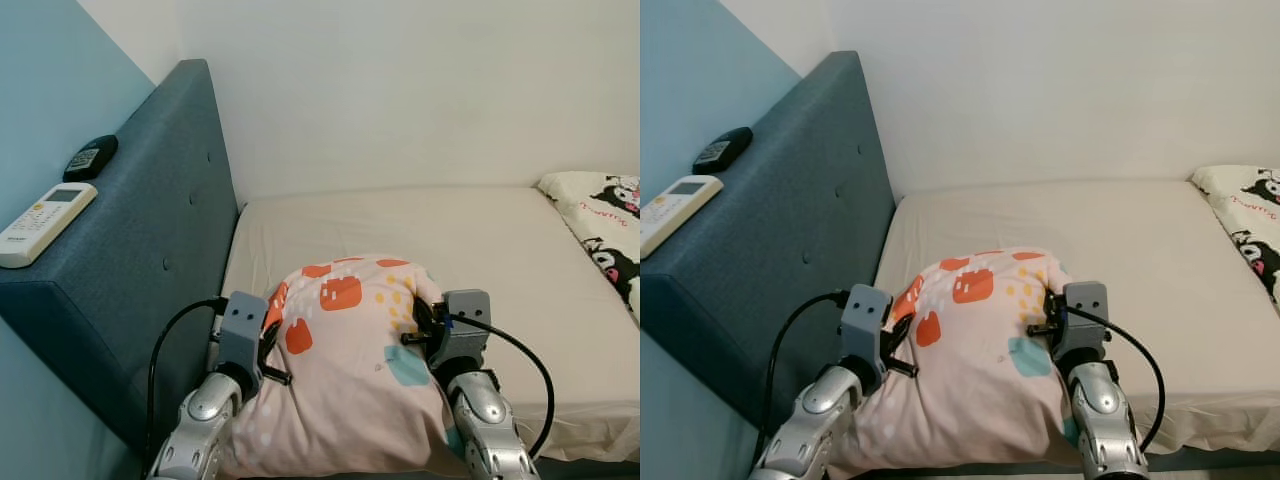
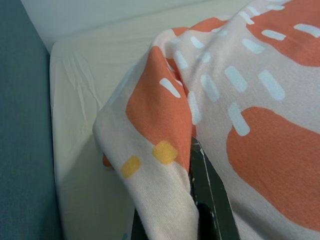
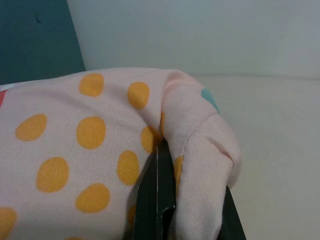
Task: Clean up the room
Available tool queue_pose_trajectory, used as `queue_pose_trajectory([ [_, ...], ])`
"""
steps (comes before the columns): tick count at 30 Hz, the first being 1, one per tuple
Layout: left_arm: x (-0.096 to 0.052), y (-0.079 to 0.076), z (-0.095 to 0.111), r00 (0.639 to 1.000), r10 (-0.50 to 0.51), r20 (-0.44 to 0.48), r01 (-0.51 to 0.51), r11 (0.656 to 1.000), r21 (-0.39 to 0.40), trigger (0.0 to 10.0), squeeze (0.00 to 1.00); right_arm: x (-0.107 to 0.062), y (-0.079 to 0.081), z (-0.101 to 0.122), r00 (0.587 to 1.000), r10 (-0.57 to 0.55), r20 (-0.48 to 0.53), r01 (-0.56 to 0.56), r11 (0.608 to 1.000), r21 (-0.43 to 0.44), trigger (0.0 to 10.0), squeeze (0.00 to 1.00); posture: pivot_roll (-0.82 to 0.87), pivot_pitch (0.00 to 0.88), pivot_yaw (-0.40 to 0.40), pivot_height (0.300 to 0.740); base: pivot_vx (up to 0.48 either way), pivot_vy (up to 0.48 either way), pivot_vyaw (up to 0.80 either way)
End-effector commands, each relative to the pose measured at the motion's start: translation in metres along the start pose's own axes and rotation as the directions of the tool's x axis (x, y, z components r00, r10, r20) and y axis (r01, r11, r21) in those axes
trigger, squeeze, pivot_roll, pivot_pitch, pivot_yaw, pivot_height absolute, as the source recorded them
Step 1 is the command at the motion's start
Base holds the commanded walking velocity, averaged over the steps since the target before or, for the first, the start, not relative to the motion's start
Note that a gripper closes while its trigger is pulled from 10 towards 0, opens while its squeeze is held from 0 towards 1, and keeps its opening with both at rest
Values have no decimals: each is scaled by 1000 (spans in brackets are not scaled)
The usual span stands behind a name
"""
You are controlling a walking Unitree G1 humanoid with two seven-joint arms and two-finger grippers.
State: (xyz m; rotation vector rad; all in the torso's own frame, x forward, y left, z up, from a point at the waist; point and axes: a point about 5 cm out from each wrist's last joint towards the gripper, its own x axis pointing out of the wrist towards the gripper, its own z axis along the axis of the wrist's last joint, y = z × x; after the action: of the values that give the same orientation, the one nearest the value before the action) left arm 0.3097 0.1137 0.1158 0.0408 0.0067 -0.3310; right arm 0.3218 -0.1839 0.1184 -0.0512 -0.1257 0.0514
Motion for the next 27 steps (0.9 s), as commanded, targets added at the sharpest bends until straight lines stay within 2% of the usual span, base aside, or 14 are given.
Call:
queue_pose_trajectory([
  [1,-2,5,4,999,33,43,-32,999,-9,10000,0,3,-1,4,1000,-2,19,2,1000,-8,10000,0,40,139,11,740,0,0,0],
  [27,-4,9,6,997,42,62,-41,999,-30,10000,0,3,1,4,1000,13,16,-13,1000,-7,10000,0,43,135,4,740,350,0,0],
])
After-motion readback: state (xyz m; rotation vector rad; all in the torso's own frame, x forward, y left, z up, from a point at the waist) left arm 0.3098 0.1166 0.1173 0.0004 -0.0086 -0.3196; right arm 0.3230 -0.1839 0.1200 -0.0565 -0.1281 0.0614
